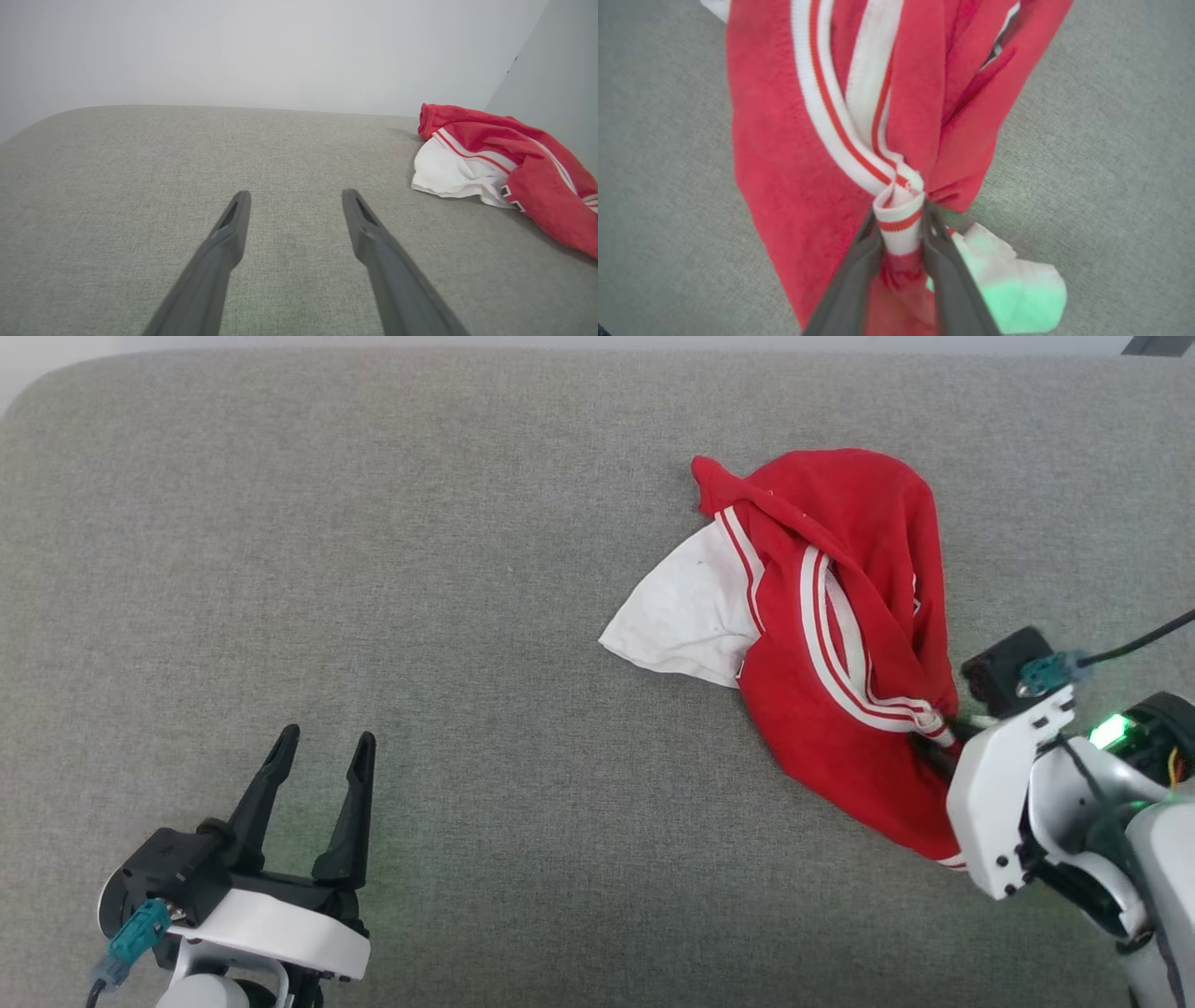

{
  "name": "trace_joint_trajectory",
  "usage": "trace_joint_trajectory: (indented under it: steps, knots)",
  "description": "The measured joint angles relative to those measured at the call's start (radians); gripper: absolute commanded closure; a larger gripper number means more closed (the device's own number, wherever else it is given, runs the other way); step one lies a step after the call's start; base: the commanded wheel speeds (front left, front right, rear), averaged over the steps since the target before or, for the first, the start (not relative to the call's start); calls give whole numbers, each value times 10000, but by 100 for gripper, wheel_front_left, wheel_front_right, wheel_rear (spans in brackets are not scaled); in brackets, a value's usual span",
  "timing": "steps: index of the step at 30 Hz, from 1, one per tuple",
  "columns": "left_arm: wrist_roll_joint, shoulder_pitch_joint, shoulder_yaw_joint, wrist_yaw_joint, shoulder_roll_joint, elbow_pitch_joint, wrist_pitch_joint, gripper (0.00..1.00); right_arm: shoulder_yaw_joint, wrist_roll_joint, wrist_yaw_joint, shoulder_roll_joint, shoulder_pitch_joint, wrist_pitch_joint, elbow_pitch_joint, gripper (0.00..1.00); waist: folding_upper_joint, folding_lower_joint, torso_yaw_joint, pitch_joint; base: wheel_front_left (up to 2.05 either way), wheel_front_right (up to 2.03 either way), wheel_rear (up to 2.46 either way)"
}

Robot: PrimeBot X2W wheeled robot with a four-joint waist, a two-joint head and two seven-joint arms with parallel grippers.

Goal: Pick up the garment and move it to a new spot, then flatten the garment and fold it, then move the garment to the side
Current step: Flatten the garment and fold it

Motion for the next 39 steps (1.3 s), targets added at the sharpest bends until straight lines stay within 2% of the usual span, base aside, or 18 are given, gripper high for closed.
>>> trace_joint_trajectory:
  steps: [7, 10, 17, 25, 30, 31, 32, 33, 36, 39]
  knots:
    - [-15, -3, -33, 0, 10, 109, 0, 0, 153, -232, 0, -13, 185, 63, -840, 100, 0, 0, -118, -124, 0, 0, 0]
    - [-17, -2, -44, 0, 17, 121, 0, 0, 472, 125, -6, 98, 550, 261, -1442, 100, 0, 0, -141, -208, 0, 0, 0]
    - [-119, 1, -71, 0, 65, 171, 0, 0, 2429, 1358, -6, -13, 1326, 1122, -2579, 100, 0, 0, -171, -271, 0, 0, 0]
    - [-196, -26, -305, 0, 105, 370, 0, 0, 4834, 2054, -6, -347, 1211, 1047, -2190, 100, 0, 0, -151, -426, 0, 0, 0]
    - [-265, -163, -612, 0, 251, 405, 0, 0, 5367, 2128, -6, -353, 772, 259, -1546, 100, 0, 0, -211, -575, 0, 0, 0]
    - [-339, -244, -696, 0, 320, 384, 0, 0, 5350, 2079, -6, -343, 685, 6, -1446, 67, 0, 0, -237, -607, 0, 0, 0]
    - [-426, -318, -807, 0, 412, 343, -2, 0, 5262, 2048, -6, -318, 626, -270, -1337, 12, 0, 0, -267, -636, 0, 0, 0]
    - [-533, -398, -959, 0, 527, 311, 0, 0, 5162, 2023, -6, -274, 601, -535, -1254, 0, 1, 0, -306, -666, 0, 0, 0]
    - [-941, -815, -1630, 0, 1093, 203, 0, 0, 4798, 2013, -6, -167, 627, -1271, -1214, 0, 0, 0, -422, -770, 0, 0, 0]
    - [-1361, -1680, -2564, 0, 2050, 94, -2, 0, 4289, 1998, -6, -125, 678, -1954, -1471, 0, 0, 0, -597, -833, 0, 0, 0]
